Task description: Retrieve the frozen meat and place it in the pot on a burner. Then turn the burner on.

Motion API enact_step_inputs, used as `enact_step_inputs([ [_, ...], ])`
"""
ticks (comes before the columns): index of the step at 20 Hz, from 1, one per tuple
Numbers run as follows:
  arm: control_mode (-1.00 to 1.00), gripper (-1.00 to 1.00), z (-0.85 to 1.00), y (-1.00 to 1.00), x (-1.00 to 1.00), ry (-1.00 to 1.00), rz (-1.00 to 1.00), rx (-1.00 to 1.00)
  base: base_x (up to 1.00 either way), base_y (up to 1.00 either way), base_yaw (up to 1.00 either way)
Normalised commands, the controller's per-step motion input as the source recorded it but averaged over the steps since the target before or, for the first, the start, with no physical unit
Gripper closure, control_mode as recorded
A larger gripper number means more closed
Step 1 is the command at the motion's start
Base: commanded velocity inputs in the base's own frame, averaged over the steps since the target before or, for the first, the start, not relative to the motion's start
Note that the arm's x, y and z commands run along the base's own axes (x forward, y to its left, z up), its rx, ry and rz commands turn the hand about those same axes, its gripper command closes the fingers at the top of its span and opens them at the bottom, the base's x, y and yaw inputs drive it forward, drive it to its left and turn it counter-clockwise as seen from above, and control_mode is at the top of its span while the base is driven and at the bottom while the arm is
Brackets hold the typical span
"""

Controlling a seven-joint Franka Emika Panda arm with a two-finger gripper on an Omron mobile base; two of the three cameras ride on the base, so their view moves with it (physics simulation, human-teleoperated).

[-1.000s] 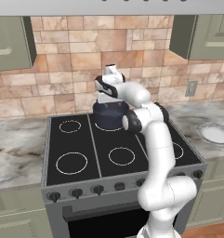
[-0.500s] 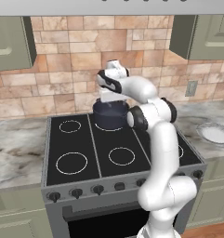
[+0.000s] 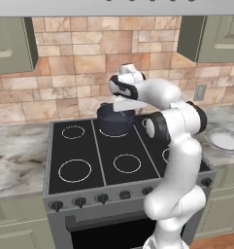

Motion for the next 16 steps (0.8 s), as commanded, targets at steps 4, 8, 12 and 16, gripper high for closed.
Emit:
enact_step_inputs([
  [4,-1.00,-1.00,0.56,-0.12,-1.00,-0.28,0.00,0.03,0.00,0.00,0.00],
  [8,-1.00,-1.00,0.48,-0.03,-1.00,-0.35,0.00,0.04,0.00,0.00,0.00],
  [12,-1.00,-1.00,0.35,0.00,-1.00,-0.27,0.00,0.02,0.00,0.00,0.00],
  [16,-1.00,-1.00,0.14,-0.07,-1.00,-0.24,-0.01,0.00,0.00,0.00,0.00],
])
